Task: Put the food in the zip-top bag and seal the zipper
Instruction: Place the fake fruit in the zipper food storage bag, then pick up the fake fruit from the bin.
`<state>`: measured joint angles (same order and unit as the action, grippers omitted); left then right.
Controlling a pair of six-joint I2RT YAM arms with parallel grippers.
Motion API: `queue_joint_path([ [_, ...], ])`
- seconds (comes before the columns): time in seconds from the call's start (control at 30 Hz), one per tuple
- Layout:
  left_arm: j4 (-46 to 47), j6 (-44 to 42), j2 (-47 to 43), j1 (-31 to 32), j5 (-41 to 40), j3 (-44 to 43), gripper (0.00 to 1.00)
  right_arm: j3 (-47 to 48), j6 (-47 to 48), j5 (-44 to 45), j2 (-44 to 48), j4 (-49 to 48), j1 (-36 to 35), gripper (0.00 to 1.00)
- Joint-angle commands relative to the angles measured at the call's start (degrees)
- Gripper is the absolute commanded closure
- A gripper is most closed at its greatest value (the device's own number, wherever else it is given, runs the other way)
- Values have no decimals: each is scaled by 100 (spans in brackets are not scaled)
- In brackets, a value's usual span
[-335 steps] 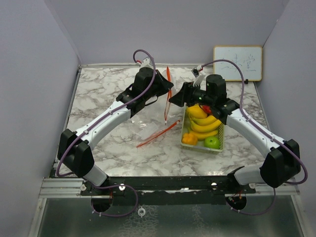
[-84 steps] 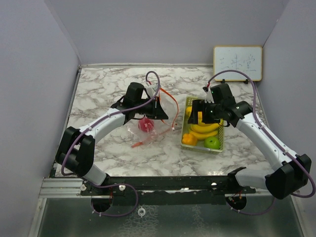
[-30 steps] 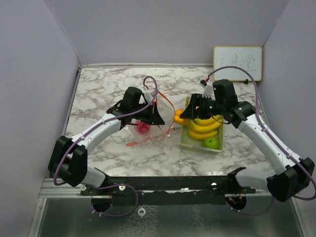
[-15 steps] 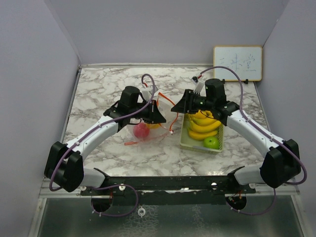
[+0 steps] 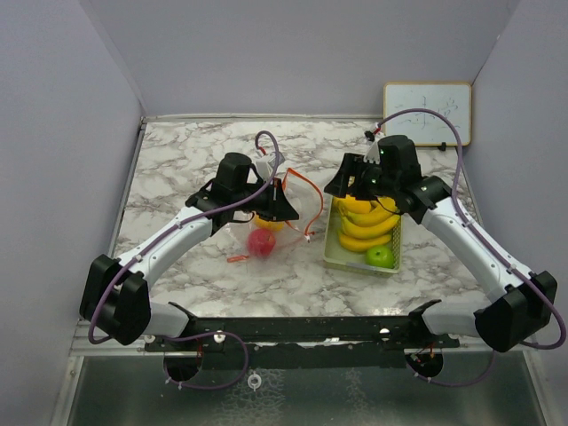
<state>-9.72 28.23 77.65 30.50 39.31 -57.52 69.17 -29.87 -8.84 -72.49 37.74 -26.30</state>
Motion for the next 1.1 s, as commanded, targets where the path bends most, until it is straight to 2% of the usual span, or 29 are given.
queue_joint_path([
  [0.0,14,-186,101,34,79,-151,100,-492,144,1110,254,2286,-15,16],
  [0.1,69,-148,146,37,118,-120,100,-1004,110,1084,481,2216,-15,9],
  [0.3,42,-157,177,42,191,-76,100,-1367,-82,1279,28,2147,-15,6],
  [0.6,185,-92,242,38,182,-52,100,-1583,-78,1857,-838,1653,-15,6],
  [0.73,205,-112,314,36,191,-63,100,-1670,-89,1786,-1096,1524,-15,7],
  [0.9,219,-106,361,43,184,-64,100,-1620,-72,1773,-949,1657,-15,20],
  [1.0,139,-149,367,37,207,-89,100,-1211,-59,1796,-642,2034,-15,36],
  [1.07,83,-176,350,36,214,-109,100,-737,-7,1716,-440,2309,-15,37],
])
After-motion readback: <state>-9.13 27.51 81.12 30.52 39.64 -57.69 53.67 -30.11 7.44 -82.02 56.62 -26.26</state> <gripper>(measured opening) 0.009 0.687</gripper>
